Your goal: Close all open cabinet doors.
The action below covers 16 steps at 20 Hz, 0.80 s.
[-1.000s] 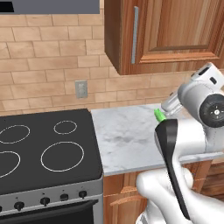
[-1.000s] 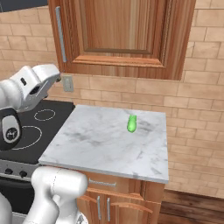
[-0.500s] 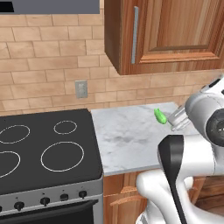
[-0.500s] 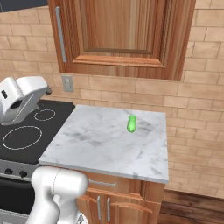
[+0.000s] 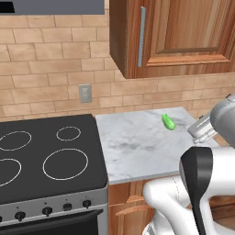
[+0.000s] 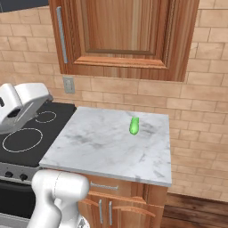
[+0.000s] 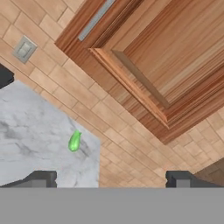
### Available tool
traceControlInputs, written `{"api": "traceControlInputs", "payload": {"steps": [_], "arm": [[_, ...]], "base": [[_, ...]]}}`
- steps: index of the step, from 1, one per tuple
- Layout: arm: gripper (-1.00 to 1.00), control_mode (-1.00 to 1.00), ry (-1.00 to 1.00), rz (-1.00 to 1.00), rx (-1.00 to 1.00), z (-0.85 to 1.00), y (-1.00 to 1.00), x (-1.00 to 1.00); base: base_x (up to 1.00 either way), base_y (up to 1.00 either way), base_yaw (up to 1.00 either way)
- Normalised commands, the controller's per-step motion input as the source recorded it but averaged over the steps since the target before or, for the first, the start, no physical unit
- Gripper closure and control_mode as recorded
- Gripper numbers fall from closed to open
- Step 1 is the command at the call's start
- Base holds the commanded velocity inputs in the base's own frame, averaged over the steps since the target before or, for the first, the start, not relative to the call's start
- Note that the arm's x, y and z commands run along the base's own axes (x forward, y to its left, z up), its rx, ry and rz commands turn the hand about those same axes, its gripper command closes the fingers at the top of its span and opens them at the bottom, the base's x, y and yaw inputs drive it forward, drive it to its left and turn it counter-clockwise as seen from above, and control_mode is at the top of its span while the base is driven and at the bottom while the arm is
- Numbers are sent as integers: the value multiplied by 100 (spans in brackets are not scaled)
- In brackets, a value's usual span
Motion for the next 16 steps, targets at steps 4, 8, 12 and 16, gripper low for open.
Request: {"api": "traceControlInputs", "payload": {"steps": [4,8,12,16], "arm": [[-100,-100,0,0,0,0,0,0],[-100,-100,0,0,0,0,0,-5],[-100,100,0,0,0,-1,0,-25],[-100,100,0,0,0,0,0,0]], "base": [[0,0,0],[0,0,0],[-14,0,0],[-94,17,0]]}}
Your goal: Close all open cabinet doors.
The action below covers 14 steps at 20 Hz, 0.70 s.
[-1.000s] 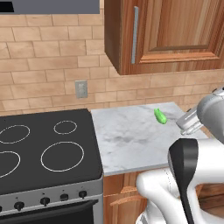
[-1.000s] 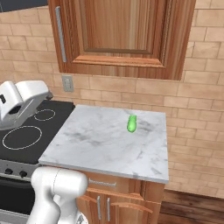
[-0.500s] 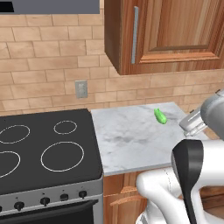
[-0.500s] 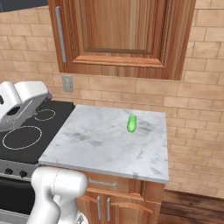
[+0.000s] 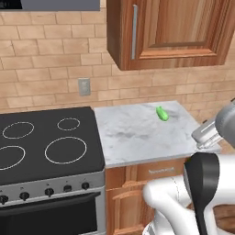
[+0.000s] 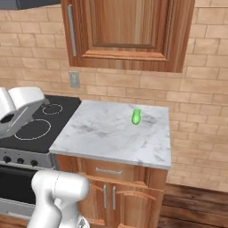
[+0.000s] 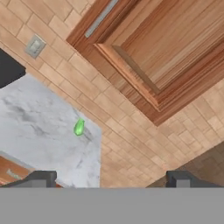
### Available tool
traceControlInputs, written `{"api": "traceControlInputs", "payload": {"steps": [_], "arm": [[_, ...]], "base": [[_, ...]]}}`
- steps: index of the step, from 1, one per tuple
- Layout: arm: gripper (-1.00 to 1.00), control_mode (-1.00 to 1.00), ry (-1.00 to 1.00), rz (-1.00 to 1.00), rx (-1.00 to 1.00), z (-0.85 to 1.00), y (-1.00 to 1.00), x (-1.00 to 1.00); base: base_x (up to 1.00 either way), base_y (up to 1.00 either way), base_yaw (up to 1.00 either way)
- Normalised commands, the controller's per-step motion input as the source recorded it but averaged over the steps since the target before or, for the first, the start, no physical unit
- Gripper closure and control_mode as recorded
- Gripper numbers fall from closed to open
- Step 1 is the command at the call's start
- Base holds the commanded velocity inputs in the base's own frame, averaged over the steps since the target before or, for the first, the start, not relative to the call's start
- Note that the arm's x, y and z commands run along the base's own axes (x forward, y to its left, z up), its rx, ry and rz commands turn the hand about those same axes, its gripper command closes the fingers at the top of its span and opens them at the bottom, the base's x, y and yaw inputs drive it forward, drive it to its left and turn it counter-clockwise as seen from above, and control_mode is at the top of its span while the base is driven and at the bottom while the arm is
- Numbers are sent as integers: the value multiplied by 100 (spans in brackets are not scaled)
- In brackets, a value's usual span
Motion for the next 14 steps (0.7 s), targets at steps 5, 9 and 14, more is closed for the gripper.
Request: {"api": "traceControlInputs", "payload": {"steps": [5,9,14], "arm": [[-100,100,0,0,0,0,0,0],[-100,100,0,0,0,0,0,0],[-100,100,0,0,0,0,0,0]], "base": [[-90,47,0],[-57,79,0],[-29,93,0]]}}
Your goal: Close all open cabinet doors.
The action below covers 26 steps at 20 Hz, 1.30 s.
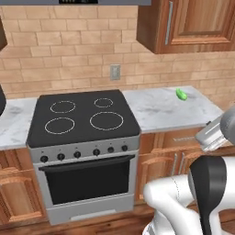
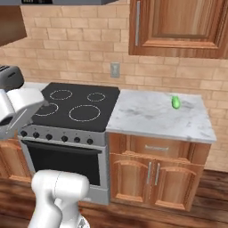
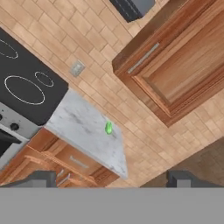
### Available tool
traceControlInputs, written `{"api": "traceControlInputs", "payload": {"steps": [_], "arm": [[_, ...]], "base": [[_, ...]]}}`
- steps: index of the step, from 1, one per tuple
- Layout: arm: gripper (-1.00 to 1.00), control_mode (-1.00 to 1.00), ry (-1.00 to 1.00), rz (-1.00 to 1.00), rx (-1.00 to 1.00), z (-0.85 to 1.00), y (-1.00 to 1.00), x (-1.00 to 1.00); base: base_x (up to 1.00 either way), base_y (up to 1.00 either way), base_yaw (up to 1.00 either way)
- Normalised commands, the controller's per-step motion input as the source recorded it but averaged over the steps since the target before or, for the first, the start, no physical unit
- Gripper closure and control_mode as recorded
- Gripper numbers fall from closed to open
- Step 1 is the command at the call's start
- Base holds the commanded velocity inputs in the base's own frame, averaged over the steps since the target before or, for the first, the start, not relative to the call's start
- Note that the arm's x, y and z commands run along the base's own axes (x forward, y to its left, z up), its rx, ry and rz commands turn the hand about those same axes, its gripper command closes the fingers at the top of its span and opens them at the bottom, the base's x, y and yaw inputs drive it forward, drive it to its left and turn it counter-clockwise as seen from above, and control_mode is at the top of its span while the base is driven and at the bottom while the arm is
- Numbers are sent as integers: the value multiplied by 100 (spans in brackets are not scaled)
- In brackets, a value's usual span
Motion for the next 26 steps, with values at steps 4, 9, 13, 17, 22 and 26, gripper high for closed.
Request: {"api": "traceControlInputs", "payload": {"steps": [4,9,13,17,22,26], "arm": [[-100,100,0,0,0,0,0,0],[-100,100,0,0,0,0,0,0],[-100,100,0,0,0,0,0,0],[-100,100,0,0,0,0,0,0],[-100,100,0,0,0,0,0,0],[-100,100,0,0,0,0,0,0]], "base": [[-2,100,0],[0,98,0],[0,97,0],[0,94,0],[0,80,0],[0,67,0]]}}
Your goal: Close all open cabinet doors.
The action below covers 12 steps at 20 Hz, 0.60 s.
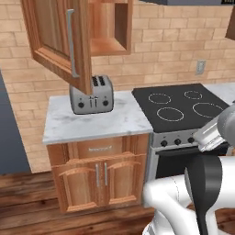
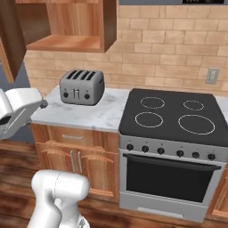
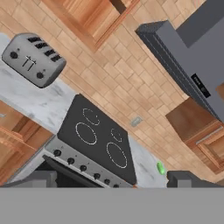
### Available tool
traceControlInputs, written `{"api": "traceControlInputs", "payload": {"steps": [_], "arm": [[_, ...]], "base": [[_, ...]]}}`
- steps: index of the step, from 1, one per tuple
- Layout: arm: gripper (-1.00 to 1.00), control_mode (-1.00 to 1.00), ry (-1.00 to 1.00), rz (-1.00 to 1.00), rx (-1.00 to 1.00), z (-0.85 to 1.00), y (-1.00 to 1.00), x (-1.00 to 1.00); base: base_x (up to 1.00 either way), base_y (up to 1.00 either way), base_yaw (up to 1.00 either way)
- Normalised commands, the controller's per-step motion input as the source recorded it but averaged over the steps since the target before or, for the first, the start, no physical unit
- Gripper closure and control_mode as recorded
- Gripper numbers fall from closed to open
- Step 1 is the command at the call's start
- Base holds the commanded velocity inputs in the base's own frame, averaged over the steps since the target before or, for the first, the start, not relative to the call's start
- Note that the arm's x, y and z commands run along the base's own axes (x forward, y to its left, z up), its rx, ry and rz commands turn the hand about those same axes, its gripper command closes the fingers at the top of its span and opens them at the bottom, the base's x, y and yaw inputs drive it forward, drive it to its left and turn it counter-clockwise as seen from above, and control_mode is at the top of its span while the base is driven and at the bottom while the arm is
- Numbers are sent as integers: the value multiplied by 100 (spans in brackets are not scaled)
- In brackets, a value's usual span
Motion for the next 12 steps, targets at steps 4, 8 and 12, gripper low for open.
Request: {"api": "traceControlInputs", "payload": {"steps": [4,8,12], "arm": [[-100,100,0,0,0,0,0,0],[-100,100,0,0,0,0,0,0],[-100,100,0,0,0,0,0,0]], "base": [[2,60,0],[1,57,0],[0,51,0]]}}
